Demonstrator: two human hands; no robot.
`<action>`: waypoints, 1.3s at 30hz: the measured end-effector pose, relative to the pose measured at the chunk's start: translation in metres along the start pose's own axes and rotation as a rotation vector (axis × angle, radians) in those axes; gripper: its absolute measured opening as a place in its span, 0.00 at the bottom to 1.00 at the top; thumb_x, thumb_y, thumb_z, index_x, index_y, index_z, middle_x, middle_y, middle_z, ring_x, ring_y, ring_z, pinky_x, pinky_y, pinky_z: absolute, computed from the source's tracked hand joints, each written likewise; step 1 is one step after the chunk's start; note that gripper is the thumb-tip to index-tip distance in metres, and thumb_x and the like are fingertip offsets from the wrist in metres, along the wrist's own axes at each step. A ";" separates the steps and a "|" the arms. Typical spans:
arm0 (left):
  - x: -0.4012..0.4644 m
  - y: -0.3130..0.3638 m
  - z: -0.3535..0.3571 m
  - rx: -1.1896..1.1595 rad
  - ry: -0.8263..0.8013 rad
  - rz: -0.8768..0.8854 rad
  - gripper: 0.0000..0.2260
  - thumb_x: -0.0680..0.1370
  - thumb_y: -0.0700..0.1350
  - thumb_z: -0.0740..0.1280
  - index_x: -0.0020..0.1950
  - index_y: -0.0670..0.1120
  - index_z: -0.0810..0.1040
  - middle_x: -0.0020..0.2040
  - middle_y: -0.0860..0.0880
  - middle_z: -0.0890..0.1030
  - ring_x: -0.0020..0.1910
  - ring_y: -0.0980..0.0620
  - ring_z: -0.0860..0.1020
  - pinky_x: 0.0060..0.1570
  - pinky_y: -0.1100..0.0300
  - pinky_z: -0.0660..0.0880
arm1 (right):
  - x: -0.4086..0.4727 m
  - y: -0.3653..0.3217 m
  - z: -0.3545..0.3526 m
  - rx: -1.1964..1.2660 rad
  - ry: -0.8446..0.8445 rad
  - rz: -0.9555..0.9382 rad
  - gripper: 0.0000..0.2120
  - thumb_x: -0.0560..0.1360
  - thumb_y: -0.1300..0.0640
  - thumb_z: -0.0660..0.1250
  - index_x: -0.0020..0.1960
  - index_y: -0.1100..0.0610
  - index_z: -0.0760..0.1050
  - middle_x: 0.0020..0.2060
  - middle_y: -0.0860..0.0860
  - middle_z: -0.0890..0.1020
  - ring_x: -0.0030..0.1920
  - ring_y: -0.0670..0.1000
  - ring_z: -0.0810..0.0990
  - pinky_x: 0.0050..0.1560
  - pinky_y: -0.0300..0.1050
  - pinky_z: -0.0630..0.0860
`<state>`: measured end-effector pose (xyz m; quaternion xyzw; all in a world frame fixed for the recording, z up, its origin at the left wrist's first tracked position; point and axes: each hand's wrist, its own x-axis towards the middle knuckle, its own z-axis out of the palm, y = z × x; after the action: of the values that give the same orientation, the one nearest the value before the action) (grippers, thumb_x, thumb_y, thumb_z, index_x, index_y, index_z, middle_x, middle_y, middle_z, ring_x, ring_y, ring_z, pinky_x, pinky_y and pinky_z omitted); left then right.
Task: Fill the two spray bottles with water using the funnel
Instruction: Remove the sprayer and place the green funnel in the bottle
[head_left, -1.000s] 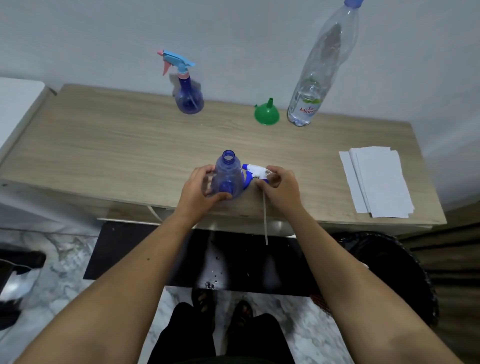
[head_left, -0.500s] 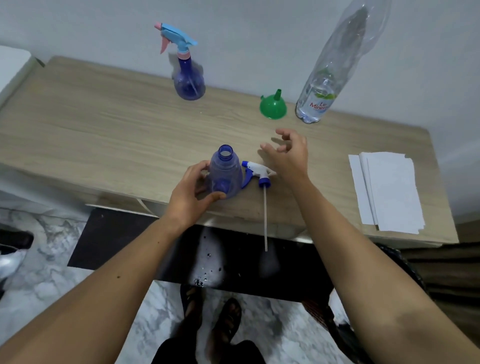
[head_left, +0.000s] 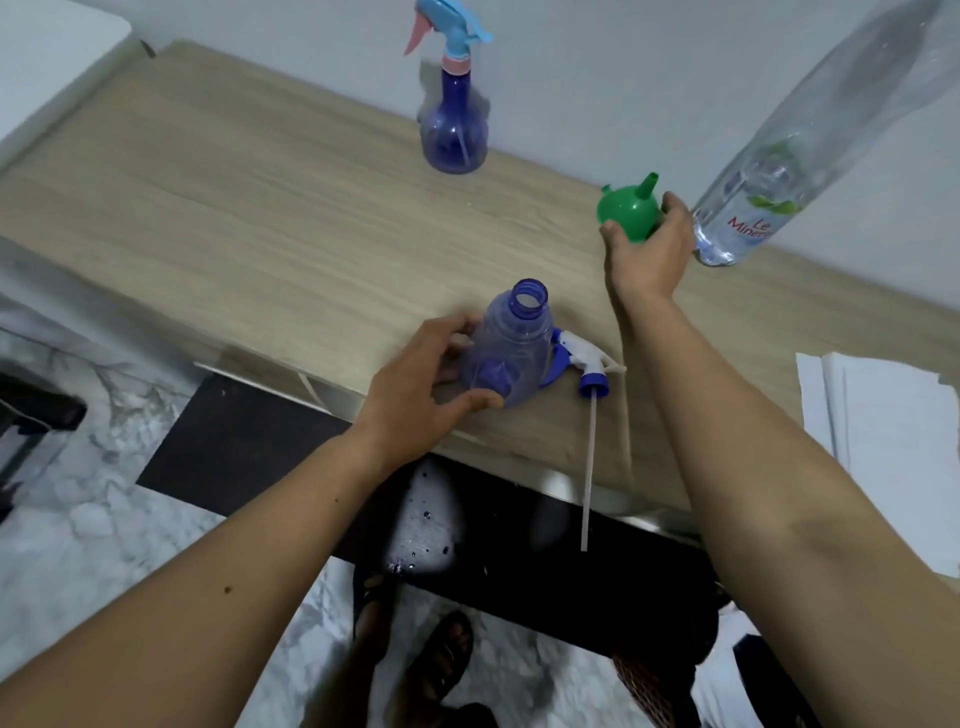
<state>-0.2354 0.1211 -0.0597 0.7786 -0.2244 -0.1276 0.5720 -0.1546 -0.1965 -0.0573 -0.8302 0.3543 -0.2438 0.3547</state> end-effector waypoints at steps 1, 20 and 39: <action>0.000 0.000 0.000 0.005 -0.002 0.001 0.35 0.71 0.47 0.82 0.73 0.57 0.69 0.62 0.60 0.77 0.57 0.64 0.82 0.59 0.70 0.77 | 0.002 0.000 0.001 -0.034 0.006 -0.010 0.39 0.74 0.48 0.78 0.79 0.59 0.66 0.74 0.55 0.73 0.75 0.55 0.70 0.77 0.51 0.67; 0.004 -0.001 -0.004 -0.010 -0.094 -0.046 0.34 0.69 0.57 0.81 0.71 0.64 0.68 0.66 0.50 0.78 0.61 0.55 0.83 0.62 0.57 0.81 | -0.061 -0.022 -0.067 0.084 -0.089 -0.099 0.33 0.68 0.44 0.79 0.68 0.58 0.77 0.64 0.54 0.73 0.61 0.51 0.78 0.68 0.51 0.76; 0.011 0.002 -0.008 -0.062 -0.158 -0.120 0.37 0.64 0.56 0.81 0.70 0.55 0.70 0.64 0.48 0.79 0.59 0.48 0.83 0.62 0.43 0.82 | -0.188 -0.096 -0.175 0.044 -0.346 -0.336 0.26 0.64 0.55 0.82 0.61 0.49 0.82 0.57 0.53 0.76 0.57 0.40 0.76 0.57 0.28 0.72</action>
<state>-0.2227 0.1222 -0.0551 0.7602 -0.2177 -0.2294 0.5675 -0.3477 -0.0780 0.0973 -0.8989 0.1399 -0.1613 0.3827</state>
